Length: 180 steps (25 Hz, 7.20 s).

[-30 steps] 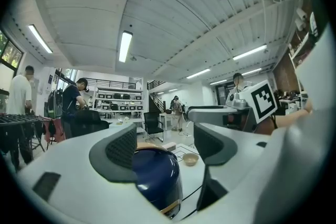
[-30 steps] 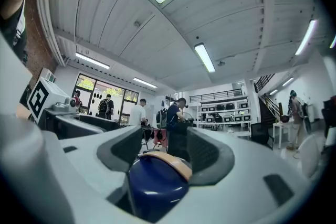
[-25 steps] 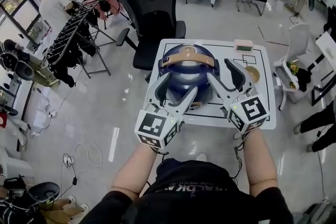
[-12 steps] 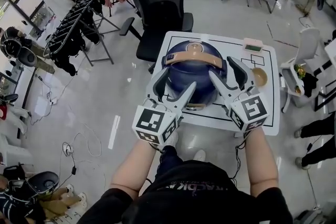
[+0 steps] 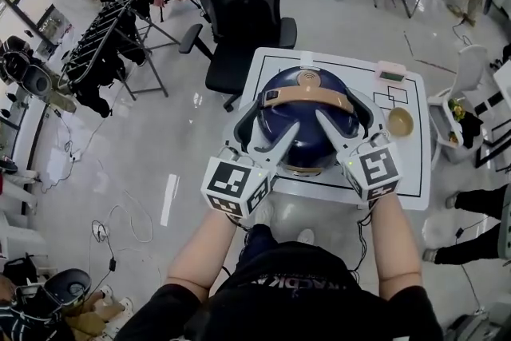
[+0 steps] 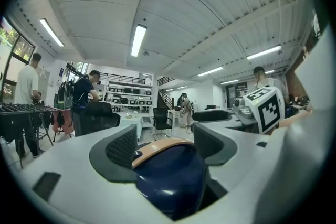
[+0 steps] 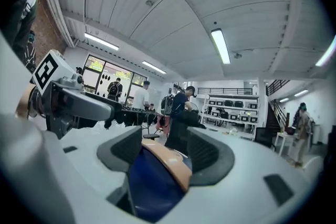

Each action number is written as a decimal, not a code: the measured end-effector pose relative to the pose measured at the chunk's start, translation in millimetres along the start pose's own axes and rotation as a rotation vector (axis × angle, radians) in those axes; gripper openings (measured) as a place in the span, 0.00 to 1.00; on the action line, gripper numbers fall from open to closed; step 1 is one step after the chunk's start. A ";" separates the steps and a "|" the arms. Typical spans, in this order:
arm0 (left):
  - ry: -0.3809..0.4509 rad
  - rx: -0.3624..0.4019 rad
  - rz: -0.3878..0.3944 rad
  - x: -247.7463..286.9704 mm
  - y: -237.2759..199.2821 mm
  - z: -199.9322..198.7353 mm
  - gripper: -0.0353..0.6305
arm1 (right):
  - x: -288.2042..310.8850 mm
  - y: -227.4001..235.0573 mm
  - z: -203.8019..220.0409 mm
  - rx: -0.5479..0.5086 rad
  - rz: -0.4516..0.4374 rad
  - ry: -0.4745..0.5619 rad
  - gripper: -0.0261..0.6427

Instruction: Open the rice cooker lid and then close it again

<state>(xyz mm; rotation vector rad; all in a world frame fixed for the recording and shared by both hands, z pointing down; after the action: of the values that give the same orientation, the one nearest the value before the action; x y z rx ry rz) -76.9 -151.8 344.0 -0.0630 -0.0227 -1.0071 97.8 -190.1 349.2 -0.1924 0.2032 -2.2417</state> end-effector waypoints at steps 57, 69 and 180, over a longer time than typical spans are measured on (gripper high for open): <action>-0.151 0.021 0.457 78.1 -110.2 49.4 0.06 | 113.2 -52.0 42.0 -0.752 0.198 -0.545 0.34; -0.144 -0.027 0.498 81.0 -111.9 54.5 0.06 | 113.3 -51.9 46.9 -0.752 0.221 -0.552 0.34; -0.001 -0.024 0.137 13.9 106.2 7.8 0.42 | -128.4 103.4 26.1 0.276 0.188 0.056 0.33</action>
<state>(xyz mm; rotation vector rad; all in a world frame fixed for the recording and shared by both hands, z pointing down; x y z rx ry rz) 20.4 -106.4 347.9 -0.0855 -0.0072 -0.8699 261.2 -156.5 343.9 0.0374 -0.0574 -2.0628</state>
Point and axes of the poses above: the fingertips, and each gripper's own axes: x forward along the fingers, y to its right, z out of its underside, the point moved 7 cm from there along -x, backward along the fingers, and after that the axes turned 2 degrees about z, right-handed, at the moved point
